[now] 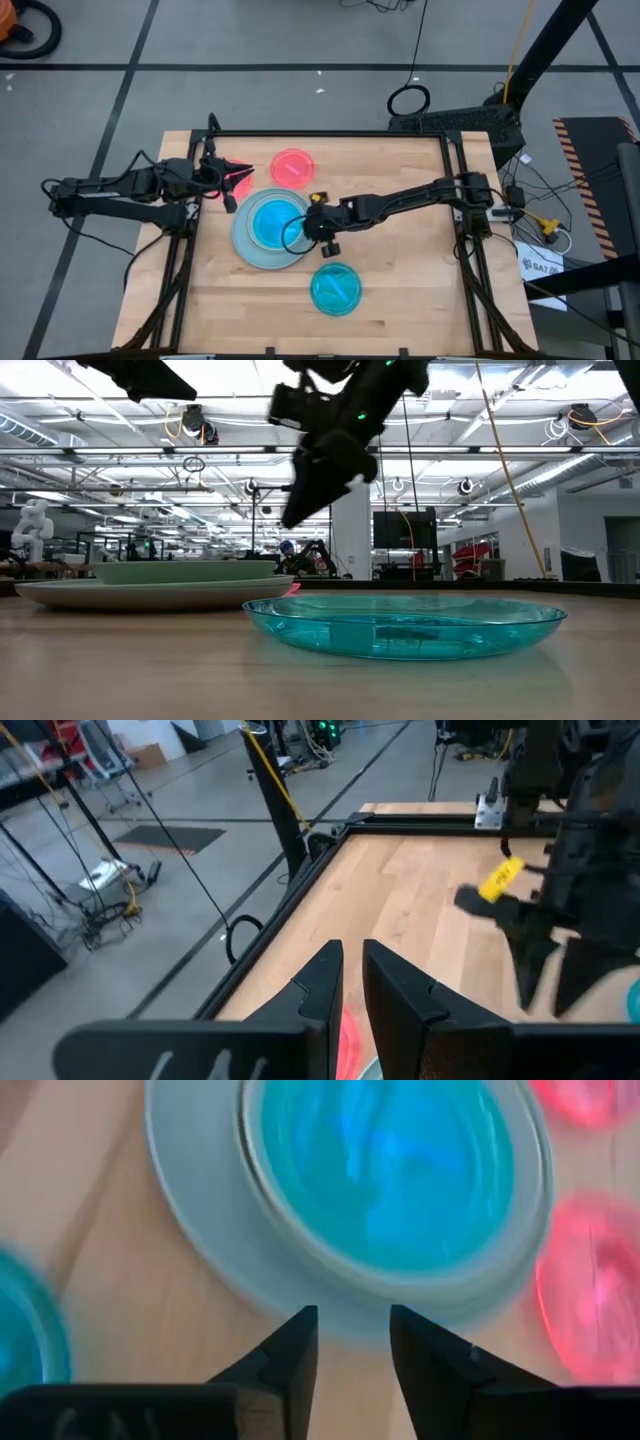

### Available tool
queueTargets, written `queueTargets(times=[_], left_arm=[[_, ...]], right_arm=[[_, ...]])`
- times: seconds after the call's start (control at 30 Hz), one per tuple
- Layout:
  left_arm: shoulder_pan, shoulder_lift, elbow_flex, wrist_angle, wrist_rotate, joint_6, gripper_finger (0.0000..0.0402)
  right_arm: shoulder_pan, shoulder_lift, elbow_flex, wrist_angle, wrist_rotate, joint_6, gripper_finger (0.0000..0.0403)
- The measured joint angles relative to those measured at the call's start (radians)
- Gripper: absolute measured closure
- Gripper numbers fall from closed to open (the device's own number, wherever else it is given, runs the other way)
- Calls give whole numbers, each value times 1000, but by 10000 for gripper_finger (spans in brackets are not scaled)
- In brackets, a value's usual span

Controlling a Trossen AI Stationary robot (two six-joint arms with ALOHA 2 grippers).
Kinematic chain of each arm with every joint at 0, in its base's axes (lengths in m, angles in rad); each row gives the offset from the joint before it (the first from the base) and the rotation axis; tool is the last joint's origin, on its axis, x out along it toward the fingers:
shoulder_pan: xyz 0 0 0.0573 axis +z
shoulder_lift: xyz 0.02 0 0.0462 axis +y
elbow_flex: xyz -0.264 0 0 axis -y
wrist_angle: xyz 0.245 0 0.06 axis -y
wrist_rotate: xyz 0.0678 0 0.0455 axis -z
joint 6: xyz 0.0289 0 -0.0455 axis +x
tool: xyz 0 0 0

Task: Stack plastic plates
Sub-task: Stack the right pink plate on top of the light blue plate

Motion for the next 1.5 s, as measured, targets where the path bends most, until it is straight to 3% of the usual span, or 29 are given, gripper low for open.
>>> queueTargets(times=[0.2,0.3,0.43,0.6,0.77,0.97,1.23,1.5], left_arm=[[1,20,0,-1,-1,-173,350],[3,71,0,3,-3,-229,350],[14,183,0,10,-6,-268,350],[71,347,24,39,-1,-260,350],[181,499,102,30,124,-204,350],[334,667,235,-129,256,-59,350],[527,851,349,-235,540,150,350],[650,1050,460,-238,576,241,350]], right_arm=[[-4,-128,-3,-299,55,91,291],[-12,-219,-62,-351,54,110,293],[-34,-386,-228,-241,59,105,294],[-89,-590,-460,47,58,36,294],[-153,-742,-623,290,57,-54,294],[-217,-851,-686,340,56,-56,294],[-252,-890,-741,335,50,-100,294],[-323,-894,-745,336,50,-118,293]])
